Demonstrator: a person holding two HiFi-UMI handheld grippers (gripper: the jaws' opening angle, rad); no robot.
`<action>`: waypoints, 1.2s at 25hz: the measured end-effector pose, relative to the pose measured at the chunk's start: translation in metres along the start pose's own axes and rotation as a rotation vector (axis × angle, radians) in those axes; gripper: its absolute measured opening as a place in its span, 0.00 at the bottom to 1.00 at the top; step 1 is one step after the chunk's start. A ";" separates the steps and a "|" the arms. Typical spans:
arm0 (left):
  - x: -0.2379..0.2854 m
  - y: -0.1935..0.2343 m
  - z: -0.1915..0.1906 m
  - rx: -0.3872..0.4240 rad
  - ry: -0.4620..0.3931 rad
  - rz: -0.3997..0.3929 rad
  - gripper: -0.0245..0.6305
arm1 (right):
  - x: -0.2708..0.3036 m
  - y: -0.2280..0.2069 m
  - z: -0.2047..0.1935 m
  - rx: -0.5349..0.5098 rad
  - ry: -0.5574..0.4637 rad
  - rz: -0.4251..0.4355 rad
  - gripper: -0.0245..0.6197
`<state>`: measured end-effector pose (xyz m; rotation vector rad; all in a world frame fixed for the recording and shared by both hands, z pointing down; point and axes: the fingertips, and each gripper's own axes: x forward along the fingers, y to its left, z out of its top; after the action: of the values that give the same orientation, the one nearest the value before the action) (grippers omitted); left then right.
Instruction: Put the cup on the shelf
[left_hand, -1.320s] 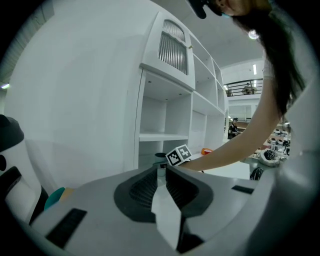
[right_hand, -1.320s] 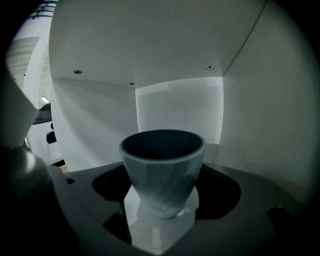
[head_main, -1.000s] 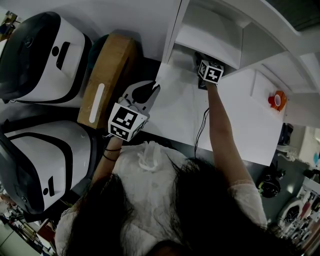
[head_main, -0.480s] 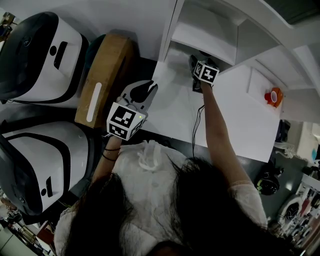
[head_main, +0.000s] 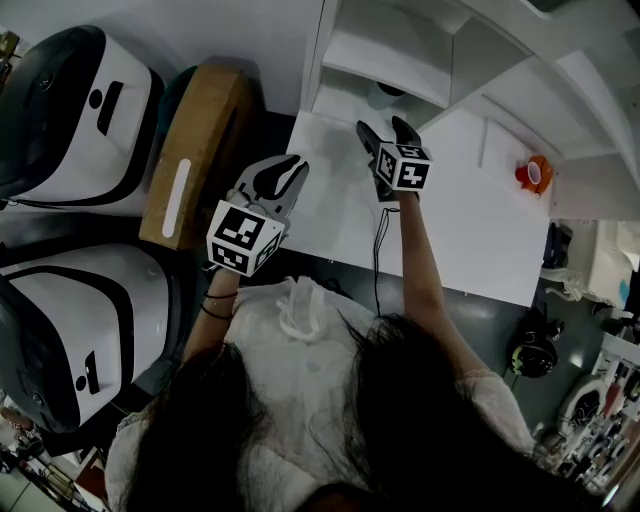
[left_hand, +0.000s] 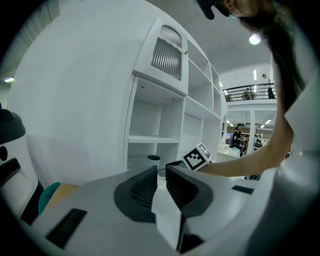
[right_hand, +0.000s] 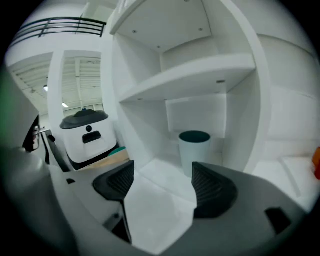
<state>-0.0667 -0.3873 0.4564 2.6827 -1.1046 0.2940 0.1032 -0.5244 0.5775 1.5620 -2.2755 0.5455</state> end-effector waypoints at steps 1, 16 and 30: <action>-0.001 -0.004 0.001 0.001 -0.002 -0.002 0.13 | -0.013 0.007 0.003 -0.014 -0.016 0.017 0.60; -0.018 -0.099 -0.003 0.011 -0.010 -0.064 0.13 | -0.210 0.089 -0.002 0.022 -0.202 0.146 0.60; -0.058 -0.204 -0.025 -0.007 -0.016 -0.036 0.13 | -0.325 0.103 -0.050 0.006 -0.244 0.181 0.35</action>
<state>0.0356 -0.2007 0.4380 2.7001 -1.0589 0.2626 0.1220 -0.2029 0.4553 1.5062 -2.6179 0.4268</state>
